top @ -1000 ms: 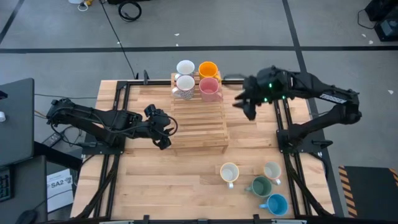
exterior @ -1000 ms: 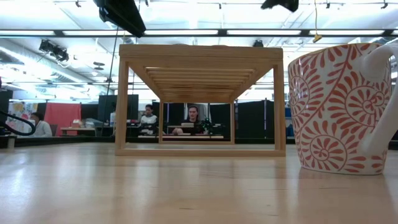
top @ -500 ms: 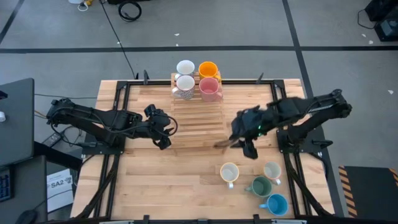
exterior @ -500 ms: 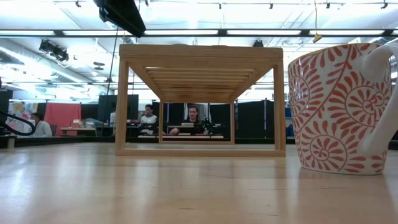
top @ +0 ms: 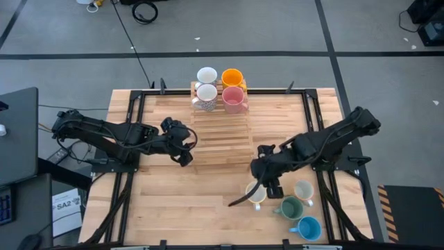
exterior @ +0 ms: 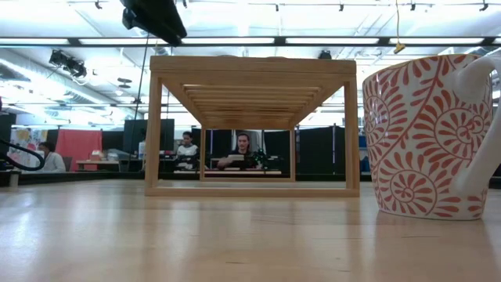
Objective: Place coffee mugs
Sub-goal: Put the orange cup on the shelf aligned with the other gray cup
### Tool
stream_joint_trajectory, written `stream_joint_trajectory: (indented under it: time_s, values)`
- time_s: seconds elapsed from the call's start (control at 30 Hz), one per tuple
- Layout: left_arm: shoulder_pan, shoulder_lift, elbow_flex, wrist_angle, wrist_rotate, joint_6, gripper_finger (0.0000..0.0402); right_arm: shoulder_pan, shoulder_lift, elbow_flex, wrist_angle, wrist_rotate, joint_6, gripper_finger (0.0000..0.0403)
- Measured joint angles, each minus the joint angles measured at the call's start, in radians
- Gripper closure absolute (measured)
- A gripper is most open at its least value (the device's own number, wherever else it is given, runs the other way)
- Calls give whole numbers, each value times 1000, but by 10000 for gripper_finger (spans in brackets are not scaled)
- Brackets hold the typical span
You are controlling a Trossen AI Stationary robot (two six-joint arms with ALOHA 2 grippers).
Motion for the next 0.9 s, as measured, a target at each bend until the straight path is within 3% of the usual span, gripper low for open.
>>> stream_joint_trajectory:
  time_s: [0.57, 0.73, 0.9]
  values:
    - [-14, 0, 0, 101, 0, 0, 216, 13, 194, 0, -2, 56, -3, 231]
    - [-39, 0, 0, 126, 0, 0, 216, 25, 230, -1, -9, 161, -3, 231]
    - [-64, 0, 0, 146, -1, 1, 216, 42, 242, -1, -19, 173, -3, 231]
